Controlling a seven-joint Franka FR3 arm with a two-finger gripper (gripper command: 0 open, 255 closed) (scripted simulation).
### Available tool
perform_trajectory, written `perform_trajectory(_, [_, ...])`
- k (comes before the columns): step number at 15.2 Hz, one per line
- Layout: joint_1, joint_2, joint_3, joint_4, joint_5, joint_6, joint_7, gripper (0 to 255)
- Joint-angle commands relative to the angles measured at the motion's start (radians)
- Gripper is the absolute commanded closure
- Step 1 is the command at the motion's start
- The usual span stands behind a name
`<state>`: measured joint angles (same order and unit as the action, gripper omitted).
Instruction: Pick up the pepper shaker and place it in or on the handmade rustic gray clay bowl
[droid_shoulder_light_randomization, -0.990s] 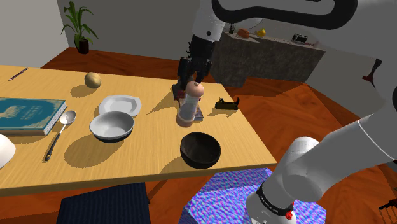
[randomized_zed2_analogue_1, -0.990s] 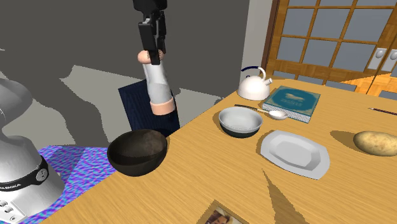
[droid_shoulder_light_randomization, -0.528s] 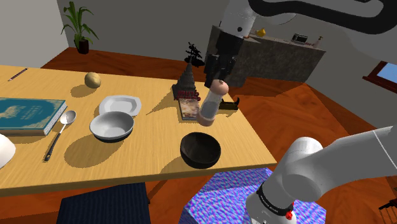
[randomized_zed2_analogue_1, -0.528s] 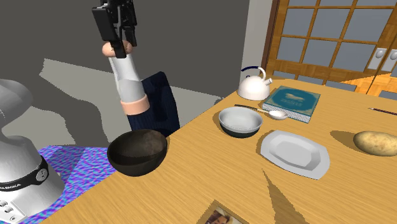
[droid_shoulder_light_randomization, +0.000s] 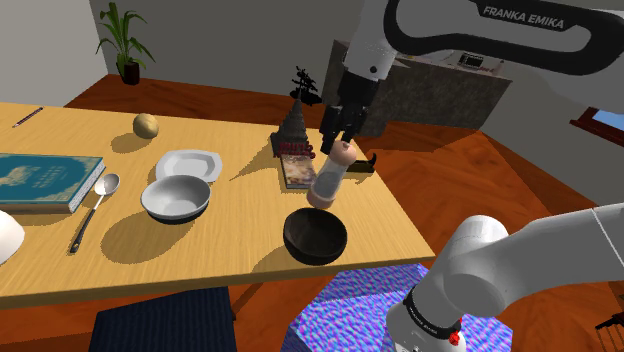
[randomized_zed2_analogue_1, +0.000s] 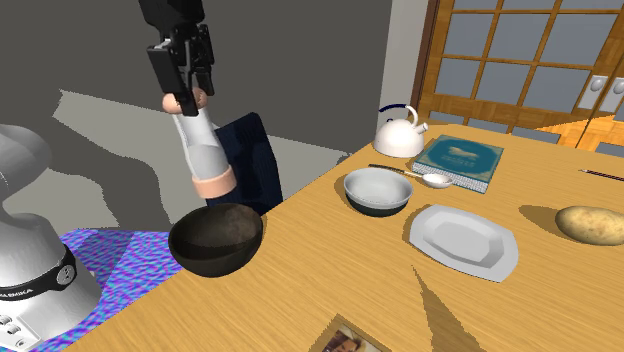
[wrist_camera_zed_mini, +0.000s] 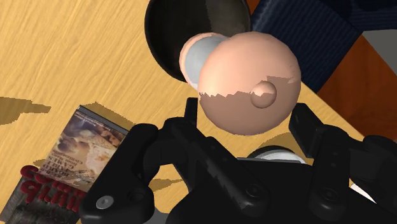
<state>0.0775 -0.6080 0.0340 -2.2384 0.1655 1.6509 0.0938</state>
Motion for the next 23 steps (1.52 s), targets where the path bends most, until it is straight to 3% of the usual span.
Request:
perform_trajectory(1, [0.0, -0.007, 0.0, -0.032, 0.001, 0.026, -0.004, 255])
perform_trajectory(18, [0.002, -0.011, 0.01, -0.259, 0.015, 0.247, -0.034, 255])
perform_trajectory(23, [0.002, -0.011, 0.01, -0.259, 0.015, 0.247, -0.034, 255])
